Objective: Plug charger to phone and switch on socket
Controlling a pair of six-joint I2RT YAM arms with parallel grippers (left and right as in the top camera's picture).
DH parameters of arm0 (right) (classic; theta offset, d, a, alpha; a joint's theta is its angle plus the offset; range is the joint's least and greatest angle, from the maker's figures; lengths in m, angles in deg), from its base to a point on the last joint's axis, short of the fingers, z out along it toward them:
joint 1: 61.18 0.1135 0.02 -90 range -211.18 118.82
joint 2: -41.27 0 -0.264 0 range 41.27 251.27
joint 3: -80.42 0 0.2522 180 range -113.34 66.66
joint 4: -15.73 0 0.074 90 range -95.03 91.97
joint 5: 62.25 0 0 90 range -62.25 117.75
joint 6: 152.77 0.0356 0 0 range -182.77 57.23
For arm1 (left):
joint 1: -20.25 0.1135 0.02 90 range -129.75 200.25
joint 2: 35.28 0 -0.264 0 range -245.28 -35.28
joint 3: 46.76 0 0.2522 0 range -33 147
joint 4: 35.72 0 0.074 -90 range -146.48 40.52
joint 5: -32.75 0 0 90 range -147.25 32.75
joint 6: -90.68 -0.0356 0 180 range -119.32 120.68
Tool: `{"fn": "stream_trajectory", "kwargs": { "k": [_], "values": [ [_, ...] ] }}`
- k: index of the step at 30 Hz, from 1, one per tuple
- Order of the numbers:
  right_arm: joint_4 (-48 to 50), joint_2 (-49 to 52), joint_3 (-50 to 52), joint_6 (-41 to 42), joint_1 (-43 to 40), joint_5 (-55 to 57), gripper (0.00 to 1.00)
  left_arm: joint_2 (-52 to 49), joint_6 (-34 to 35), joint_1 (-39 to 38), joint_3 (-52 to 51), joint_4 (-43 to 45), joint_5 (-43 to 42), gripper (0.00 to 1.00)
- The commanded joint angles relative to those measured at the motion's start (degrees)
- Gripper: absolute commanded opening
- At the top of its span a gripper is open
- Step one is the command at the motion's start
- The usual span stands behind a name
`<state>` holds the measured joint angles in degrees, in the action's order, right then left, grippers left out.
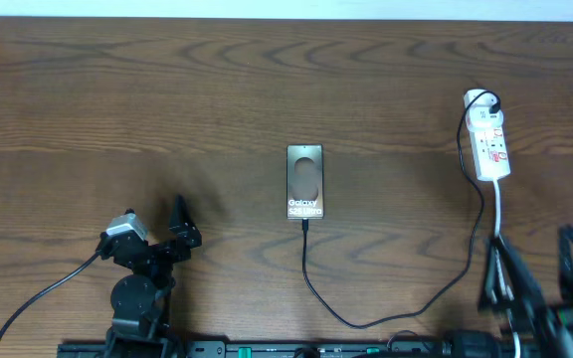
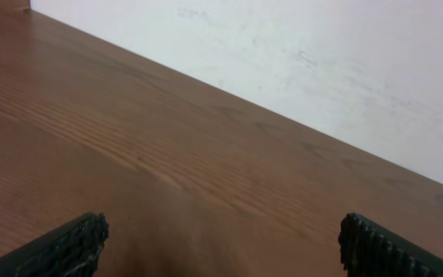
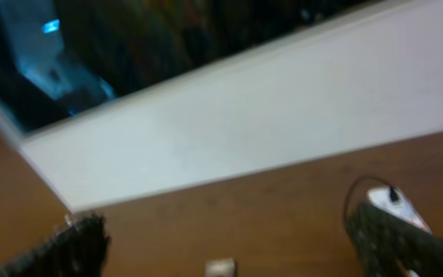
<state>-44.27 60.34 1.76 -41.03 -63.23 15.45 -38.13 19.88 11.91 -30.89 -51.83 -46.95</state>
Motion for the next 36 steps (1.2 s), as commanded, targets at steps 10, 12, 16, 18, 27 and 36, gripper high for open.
{"fn": "stream_trajectory", "kwargs": {
  "k": [10, 12, 16, 18, 27, 36],
  "values": [
    [30.25, -5.75, 35.32, 3.61, 0.28, 1.25, 0.99, 0.00, -1.20, 0.24, -1.88, -0.76, -0.24, 0.97],
    [35.41, -9.55, 41.24, 3.93, 0.98, 1.40, 0.99, 0.00, -1.20, 0.24, -1.88, -0.76, -0.26, 0.97],
    [44.37, -18.99, 52.11, 3.91, 2.10, 3.06, 0.99, 0.00, -1.18, 0.24, -1.88, -0.76, -0.26, 0.97],
    [49.35, -17.99, 55.08, 3.93, 2.58, 3.61, 0.99, 0.00, -1.18, 0.24, -1.88, -0.76, -0.26, 0.97],
    [52.68, -18.80, 64.13, 3.93, 4.39, 8.35, 0.99, 0.00, -1.18, 0.24, -1.88, -0.76, -0.26, 0.97],
    [42.82, -18.80, 64.59, 3.91, 4.39, 12.02, 0.99, 0.00, -1.20, 0.24, -1.88, -0.76, -0.26, 0.97]
  ]
}}
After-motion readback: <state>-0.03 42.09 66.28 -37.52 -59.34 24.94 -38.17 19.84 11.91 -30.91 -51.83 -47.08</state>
